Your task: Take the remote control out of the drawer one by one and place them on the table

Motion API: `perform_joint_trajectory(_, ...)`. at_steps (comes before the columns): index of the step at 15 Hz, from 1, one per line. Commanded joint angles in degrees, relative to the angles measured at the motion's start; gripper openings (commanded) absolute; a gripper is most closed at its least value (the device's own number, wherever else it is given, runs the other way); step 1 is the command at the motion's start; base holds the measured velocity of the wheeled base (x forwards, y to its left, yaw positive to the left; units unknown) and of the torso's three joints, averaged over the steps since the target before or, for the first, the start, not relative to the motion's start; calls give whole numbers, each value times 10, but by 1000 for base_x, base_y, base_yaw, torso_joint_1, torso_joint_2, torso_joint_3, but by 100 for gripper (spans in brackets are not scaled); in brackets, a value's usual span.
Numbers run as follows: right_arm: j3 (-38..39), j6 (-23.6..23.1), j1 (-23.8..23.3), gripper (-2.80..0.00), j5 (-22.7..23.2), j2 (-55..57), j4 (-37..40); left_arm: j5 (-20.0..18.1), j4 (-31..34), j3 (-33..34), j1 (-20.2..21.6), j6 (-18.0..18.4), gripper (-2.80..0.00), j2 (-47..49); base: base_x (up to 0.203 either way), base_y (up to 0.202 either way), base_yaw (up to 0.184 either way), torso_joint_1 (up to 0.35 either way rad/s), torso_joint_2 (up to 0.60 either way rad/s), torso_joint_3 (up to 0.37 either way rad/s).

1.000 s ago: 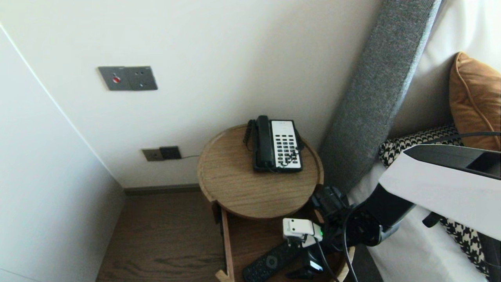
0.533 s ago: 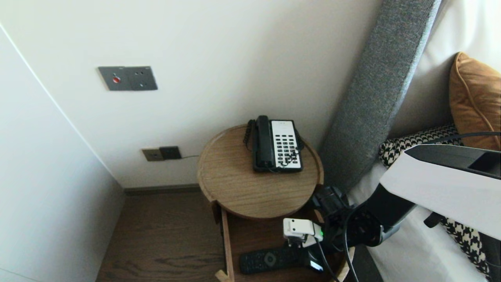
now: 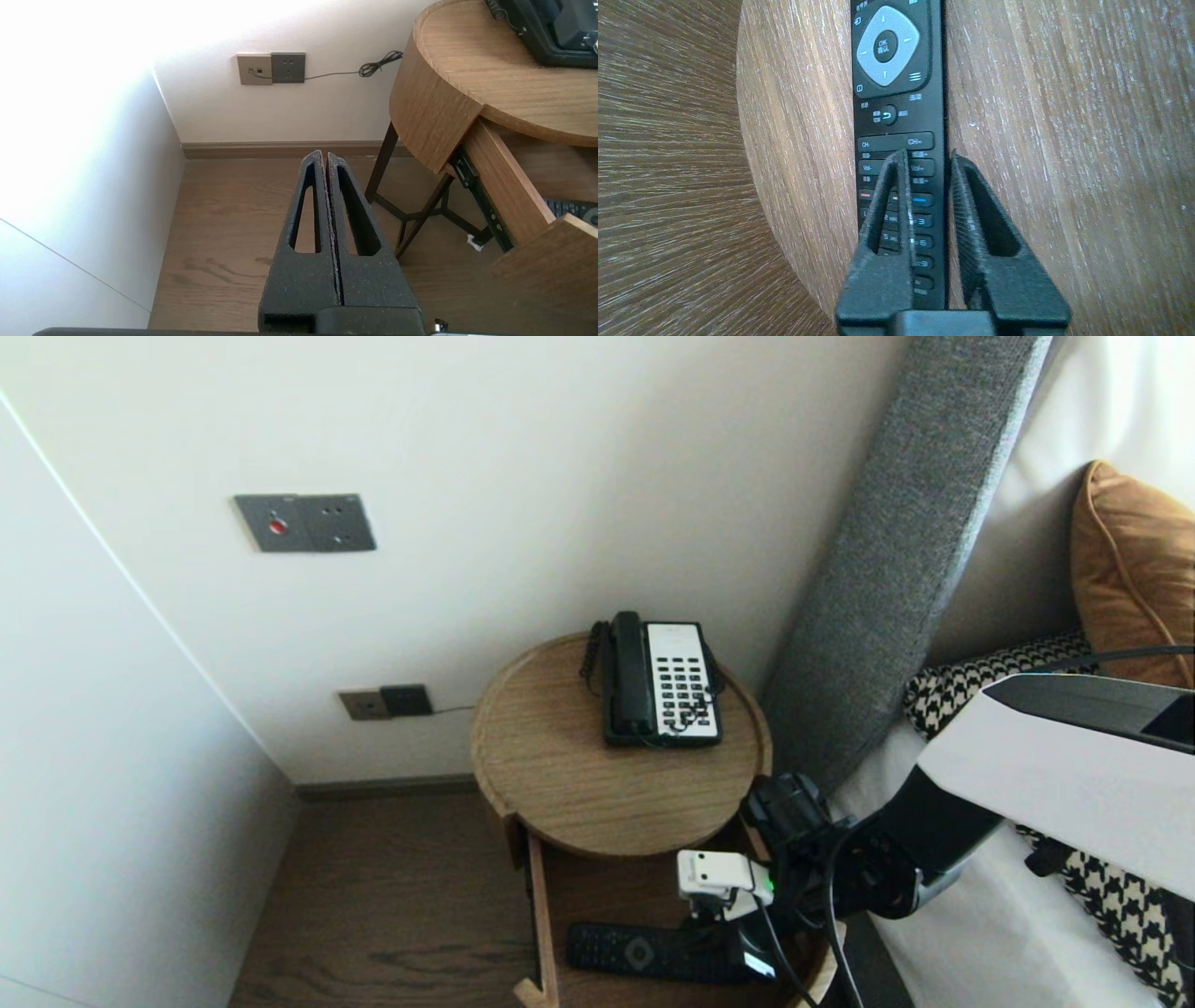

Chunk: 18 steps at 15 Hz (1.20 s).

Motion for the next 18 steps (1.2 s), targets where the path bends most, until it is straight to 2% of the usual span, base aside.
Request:
perform_joint_trajectory(1,-9,-2,-2,-280,1,-10,-1,0,-1,0,0,0,-280,0,0,0,0,0,0,0)
perform_joint_trajectory(7,-27,2,-7,-280,0,-30,3,0,-1,0,0,0,-280,0,0,0,0,0,0,0)
perform_joint_trajectory(14,3,0,-17,-280,0,-57,-2,0,-1,0,0,0,-280,0,0,0,0,0,0,0)
perform_joint_trajectory(18,12,-2,-16,-280,-26,-68,0,0,-1,0,0,0,-280,0,0,0,0,0,0,0)
